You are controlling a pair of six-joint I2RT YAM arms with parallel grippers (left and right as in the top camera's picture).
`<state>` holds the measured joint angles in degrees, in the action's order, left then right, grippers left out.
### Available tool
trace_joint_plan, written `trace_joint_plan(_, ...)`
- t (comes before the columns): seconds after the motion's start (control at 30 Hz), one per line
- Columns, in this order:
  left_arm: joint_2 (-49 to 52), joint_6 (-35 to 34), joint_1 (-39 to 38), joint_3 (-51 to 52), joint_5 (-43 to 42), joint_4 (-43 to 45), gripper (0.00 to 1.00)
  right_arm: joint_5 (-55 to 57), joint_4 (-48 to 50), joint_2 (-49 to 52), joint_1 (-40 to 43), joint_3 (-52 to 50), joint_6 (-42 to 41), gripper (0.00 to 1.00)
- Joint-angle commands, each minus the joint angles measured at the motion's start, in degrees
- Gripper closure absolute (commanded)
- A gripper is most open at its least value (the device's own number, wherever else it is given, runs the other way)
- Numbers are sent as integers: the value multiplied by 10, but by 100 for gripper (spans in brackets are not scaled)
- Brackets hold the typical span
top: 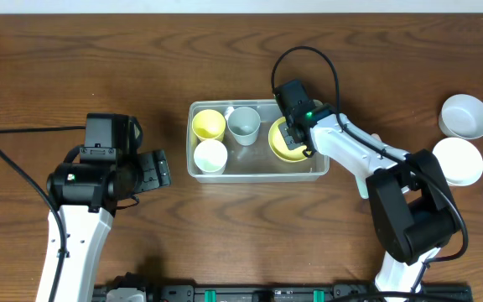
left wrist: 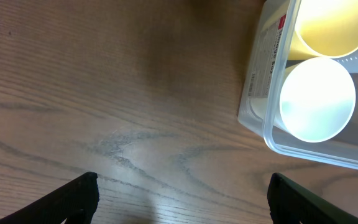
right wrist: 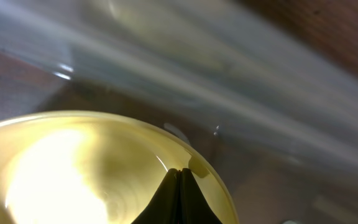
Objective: Pack container
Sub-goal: 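Move the right gripper back toward the white bowls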
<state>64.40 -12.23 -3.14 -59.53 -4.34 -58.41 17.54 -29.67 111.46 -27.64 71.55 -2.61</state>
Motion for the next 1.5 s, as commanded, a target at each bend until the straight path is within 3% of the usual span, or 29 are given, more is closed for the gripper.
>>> trace_joint_plan(0.0,0,-5,2,0,-2,0,13,17,8,-25,3,-3,-12,98)
trace_joint_plan(0.23,0,-6,2,0,-2,0,13,-10,-13,-73,2,0,-11,93)
trace_joint_plan(0.5,0,-5,2,0,-2,0,13,-78,-97,-250,16,0,-12,60)
trace_joint_plan(0.53,0,-5,2,0,-2,0,13,-78,-108,-277,27,0,-19,51)
trace_joint_plan(0.6,0,-5,2,0,-2,0,13,-68,-133,-323,61,0,-46,38)
trace_joint_plan(0.77,0,-5,2,0,-2,0,13,-69,-200,-390,210,0,-95,29)
trace_joint_plan(0.93,0,-5,2,0,-2,0,13,-99,-249,-378,389,0,-111,27)
trace_joint_plan(1.1,0,-6,2,0,-2,0,13,-141,-252,-325,499,0,-120,28)
trace_joint_plan(1.47,0,-6,2,0,-2,0,13,-150,-230,-138,522,0,-119,30)
